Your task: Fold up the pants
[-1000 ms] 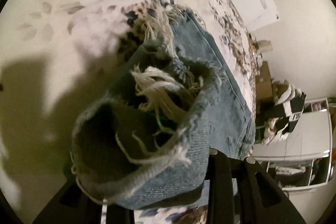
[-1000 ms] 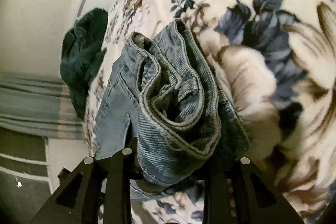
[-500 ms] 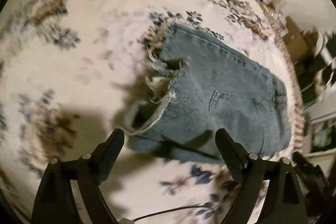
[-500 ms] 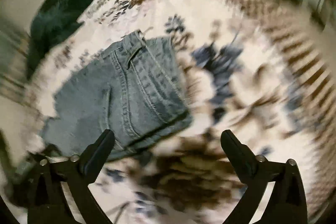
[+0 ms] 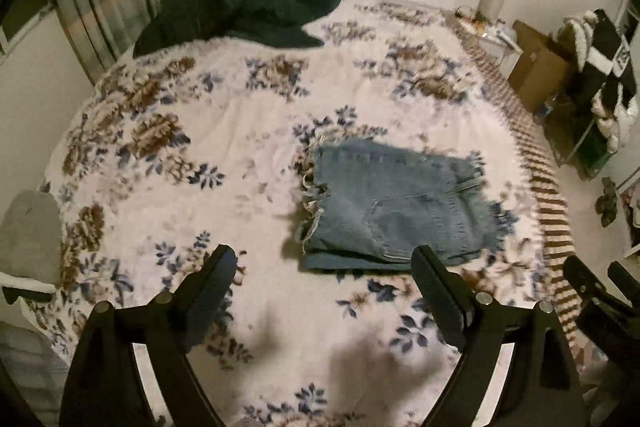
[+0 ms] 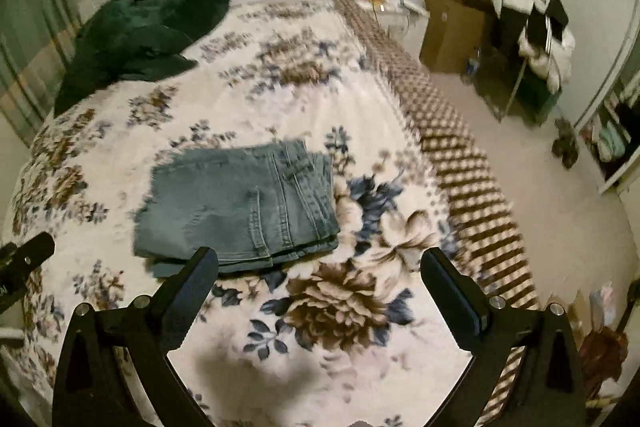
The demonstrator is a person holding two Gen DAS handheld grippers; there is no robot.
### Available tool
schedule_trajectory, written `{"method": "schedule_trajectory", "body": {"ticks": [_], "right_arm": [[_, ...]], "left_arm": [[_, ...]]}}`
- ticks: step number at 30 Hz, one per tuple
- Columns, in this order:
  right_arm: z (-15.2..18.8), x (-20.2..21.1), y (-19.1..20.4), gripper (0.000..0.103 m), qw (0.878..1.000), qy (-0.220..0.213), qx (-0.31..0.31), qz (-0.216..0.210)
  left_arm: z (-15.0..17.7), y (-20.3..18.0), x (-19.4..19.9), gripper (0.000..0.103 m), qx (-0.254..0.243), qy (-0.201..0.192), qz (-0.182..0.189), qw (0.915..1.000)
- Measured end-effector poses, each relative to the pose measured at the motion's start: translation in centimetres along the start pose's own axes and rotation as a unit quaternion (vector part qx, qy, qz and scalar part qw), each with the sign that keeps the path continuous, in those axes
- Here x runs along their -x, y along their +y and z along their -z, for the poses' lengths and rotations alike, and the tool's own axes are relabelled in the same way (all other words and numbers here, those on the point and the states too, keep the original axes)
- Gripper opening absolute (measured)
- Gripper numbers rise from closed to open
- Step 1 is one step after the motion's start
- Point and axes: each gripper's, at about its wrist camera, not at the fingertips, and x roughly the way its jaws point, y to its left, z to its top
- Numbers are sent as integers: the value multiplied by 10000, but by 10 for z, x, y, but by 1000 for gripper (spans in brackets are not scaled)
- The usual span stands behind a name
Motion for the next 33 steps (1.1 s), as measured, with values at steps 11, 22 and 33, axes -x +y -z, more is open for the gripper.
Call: {"method": "schedule_trajectory", "body": {"ticks": [11, 22, 33], "right_arm": [[15, 214, -22, 103, 9950, -888, 233, -395], [63, 370, -42, 103, 9895, -1335, 312, -449], [89, 463, -34, 103, 9841, -1717, 316, -336]], "left_arm": [[28, -14, 182, 89, -42, -820, -85, 9966], [68, -12, 286, 90, 58, -1196, -27, 9928], [89, -3, 330, 103, -96, -1407, 3, 9900]]}}
